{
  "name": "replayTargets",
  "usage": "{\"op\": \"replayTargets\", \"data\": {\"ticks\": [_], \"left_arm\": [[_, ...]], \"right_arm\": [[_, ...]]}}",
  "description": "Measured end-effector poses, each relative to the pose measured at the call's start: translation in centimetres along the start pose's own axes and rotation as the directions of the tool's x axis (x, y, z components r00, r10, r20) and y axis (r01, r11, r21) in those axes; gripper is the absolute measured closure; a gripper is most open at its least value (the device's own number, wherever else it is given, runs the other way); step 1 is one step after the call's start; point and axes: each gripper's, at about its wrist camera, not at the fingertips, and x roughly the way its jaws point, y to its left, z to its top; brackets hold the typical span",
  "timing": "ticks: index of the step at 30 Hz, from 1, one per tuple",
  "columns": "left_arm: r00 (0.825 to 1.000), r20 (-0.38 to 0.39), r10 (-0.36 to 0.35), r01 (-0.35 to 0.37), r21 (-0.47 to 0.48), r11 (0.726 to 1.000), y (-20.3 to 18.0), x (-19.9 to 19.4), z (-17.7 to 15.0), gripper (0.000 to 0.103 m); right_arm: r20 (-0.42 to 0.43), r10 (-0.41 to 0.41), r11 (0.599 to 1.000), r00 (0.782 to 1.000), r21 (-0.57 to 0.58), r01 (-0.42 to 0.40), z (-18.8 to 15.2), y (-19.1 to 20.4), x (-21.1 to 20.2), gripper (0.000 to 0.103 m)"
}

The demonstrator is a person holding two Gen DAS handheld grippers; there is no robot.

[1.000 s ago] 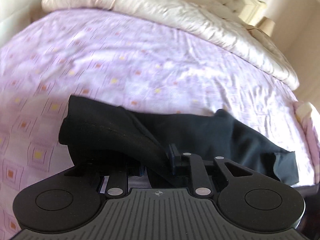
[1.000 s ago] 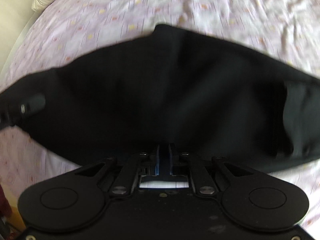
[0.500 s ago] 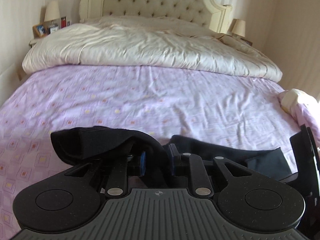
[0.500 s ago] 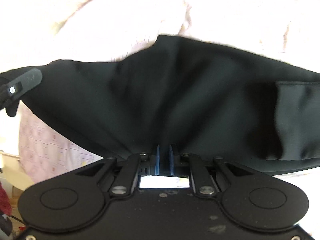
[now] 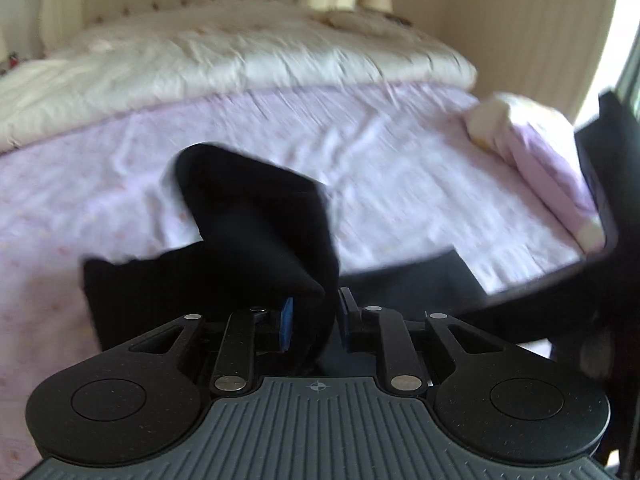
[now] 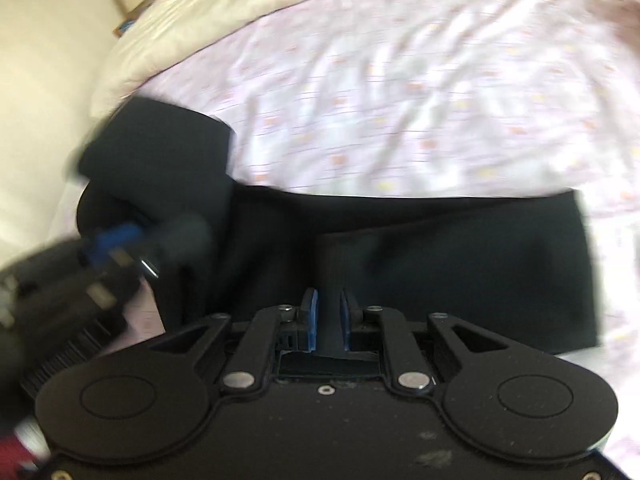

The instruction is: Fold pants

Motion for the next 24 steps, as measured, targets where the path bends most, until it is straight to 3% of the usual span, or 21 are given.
{"op": "replayTargets", "data": {"ticks": [6,9,13,19,24], "left_arm": [[0.999,-0.036,-0.010,0.011,0.041,0.999,-1.6,-0.8,-0.7,0.068],[0.999,-0.031,0.024,-0.023,0.036,0.999,-0.4,-1.9,-0.6,0.063],[0.997,-0.040,0.063,-0.064,-0.039,0.997,2.7,-2.7,-0.6,0.062],[0.991,-0.069,0.114,-0.125,-0.171,0.977,8.0,-3.0,0.1,0.062],[0.984,-0.133,0.117,-0.147,-0.243,0.959,11.0,-1.2,0.8,0.062]], "right_arm": [[-0.014,-0.077,0.997,0.997,0.002,0.077,-0.4,-3.8,-1.7,0.072],[0.012,-0.082,0.997,0.997,0.004,0.082,-0.3,-4.5,-2.4,0.058],[0.086,-0.068,0.998,0.994,-0.011,0.069,1.0,-4.2,-2.1,0.030],[0.069,-0.081,0.996,0.994,-0.019,0.083,4.9,-2.8,1.0,0.029],[0.028,-0.090,0.996,0.996,-0.021,0.091,7.2,-2.3,3.0,0.024]]}}
